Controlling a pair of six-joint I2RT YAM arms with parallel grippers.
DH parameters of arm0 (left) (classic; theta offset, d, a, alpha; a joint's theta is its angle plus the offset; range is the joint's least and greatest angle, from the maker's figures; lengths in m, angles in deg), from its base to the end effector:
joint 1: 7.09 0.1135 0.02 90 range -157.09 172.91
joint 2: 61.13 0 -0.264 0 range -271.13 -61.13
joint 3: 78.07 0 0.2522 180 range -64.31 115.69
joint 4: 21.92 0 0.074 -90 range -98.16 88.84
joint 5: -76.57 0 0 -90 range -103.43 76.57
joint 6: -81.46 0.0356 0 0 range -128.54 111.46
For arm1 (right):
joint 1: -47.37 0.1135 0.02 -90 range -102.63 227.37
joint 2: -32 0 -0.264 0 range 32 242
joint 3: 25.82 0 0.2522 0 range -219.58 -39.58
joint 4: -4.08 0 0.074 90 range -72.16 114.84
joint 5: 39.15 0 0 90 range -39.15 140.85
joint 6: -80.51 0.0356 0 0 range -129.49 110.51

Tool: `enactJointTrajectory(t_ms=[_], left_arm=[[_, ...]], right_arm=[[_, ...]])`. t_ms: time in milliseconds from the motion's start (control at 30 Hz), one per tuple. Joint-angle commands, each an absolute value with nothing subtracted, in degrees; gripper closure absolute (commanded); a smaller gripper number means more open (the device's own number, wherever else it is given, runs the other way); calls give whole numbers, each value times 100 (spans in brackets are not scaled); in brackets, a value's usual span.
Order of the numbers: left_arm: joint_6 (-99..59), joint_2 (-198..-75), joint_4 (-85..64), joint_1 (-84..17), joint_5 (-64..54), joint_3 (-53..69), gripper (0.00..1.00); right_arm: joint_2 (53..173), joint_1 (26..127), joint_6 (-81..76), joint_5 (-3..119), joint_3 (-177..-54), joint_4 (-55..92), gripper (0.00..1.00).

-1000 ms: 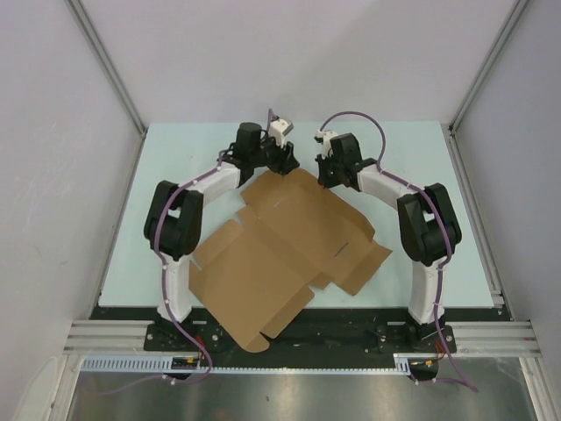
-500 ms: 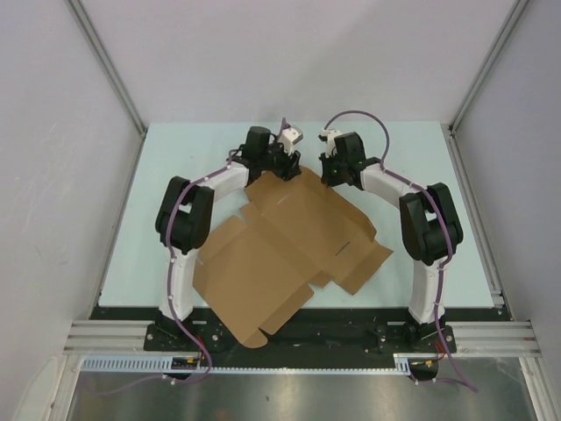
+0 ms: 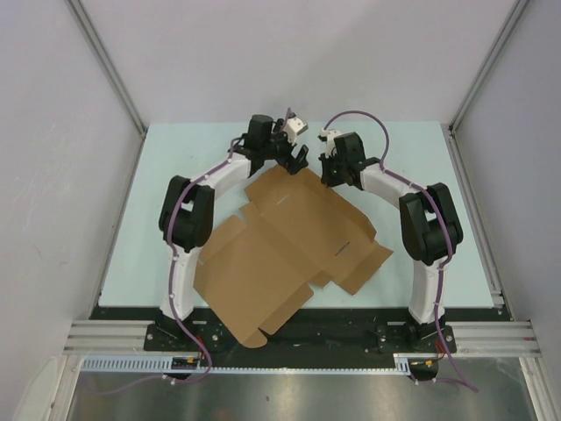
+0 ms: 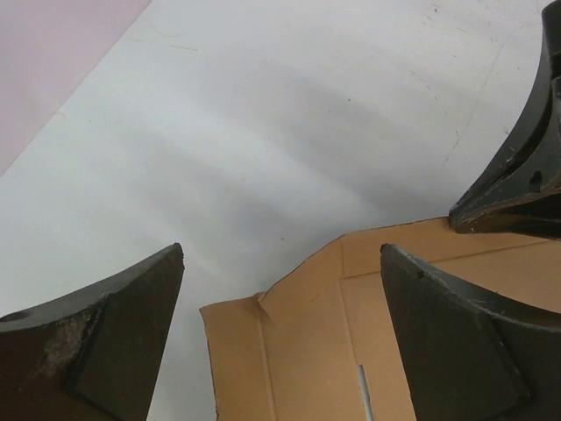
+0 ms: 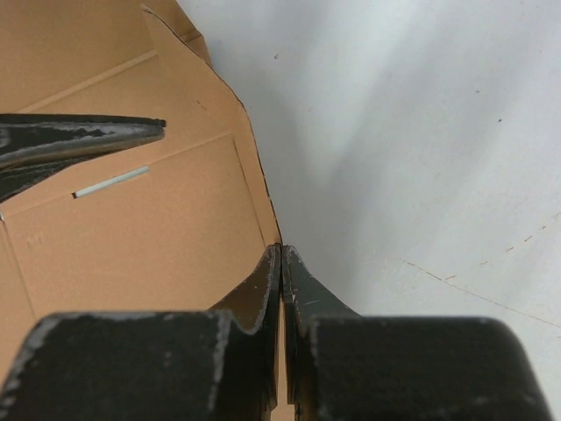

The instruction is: Fold the paper box

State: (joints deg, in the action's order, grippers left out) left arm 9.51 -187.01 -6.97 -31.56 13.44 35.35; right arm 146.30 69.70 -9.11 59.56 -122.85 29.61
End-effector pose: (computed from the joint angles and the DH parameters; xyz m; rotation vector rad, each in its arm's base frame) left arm 0.4620 -0.2279 0.2243 1.0038 1.7725 -0.5494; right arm 0.4138 0.1758 0.2051 -0.5210 2.2783 0.3753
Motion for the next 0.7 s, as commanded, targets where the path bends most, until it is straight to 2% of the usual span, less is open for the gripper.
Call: enactJointTrajectory(t_ms=[0, 233, 433, 533, 667], left_arm=[[1150, -19006, -236, -3143, 1724, 4072, 5], [1001, -19208, 133, -3143, 1970, 4265, 8], [702, -19384, 501, -3178, 1971, 4414, 18], [649, -19402, 476, -3178, 1970, 4433, 30], [623, -19376, 458, -3205, 1979, 4441, 54]], right_arm=[[14397, 6979, -931, 5999, -12255, 2944, 100], [14388, 6979, -940, 6025, -12246, 2917, 100], [14371, 6987, -940, 5982, -12255, 2865, 100], [14292, 7005, -931, 5815, -12255, 2882, 100], [14177, 7093, -1107, 5507, -12255, 2917, 100]])
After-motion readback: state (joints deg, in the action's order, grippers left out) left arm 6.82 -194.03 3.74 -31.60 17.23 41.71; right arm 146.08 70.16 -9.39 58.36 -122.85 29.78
